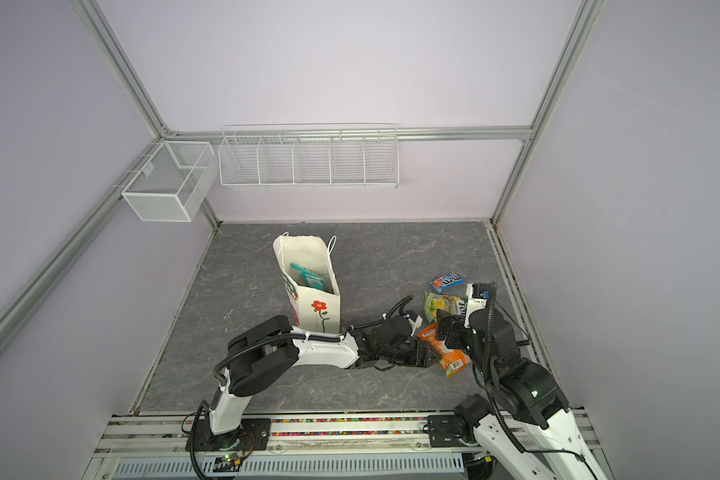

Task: Place the snacks into the paper bag
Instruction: 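Lower the left gripper onto the orange Fruits pack edge and close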

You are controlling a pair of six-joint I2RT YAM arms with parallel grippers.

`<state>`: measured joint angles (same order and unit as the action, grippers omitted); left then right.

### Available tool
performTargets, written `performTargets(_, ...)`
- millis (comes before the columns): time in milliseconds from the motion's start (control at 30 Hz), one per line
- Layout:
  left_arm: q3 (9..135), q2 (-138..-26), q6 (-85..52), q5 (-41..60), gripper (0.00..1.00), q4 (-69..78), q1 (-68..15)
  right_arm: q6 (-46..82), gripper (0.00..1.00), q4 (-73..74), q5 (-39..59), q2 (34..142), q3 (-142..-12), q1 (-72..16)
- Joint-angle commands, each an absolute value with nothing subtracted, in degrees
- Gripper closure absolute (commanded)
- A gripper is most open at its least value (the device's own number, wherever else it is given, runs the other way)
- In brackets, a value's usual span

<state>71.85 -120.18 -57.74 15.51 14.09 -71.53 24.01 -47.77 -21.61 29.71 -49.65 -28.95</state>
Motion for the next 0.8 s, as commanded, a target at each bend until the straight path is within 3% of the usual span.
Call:
performTargets(0, 73.4, -122.35, -61.2, 15.73, 0.25, 16.77, -71.29, 24.08, 0.11, -47.07, -21.96, 29.0, -48.93, -28.61)
performTargets(767, 73.28, -127.03, -73.42, 12.96, 0.3, 23.75, -71.22, 23.69, 0.11, -46.06, -22.2, 28.48, -49.45, -28.47)
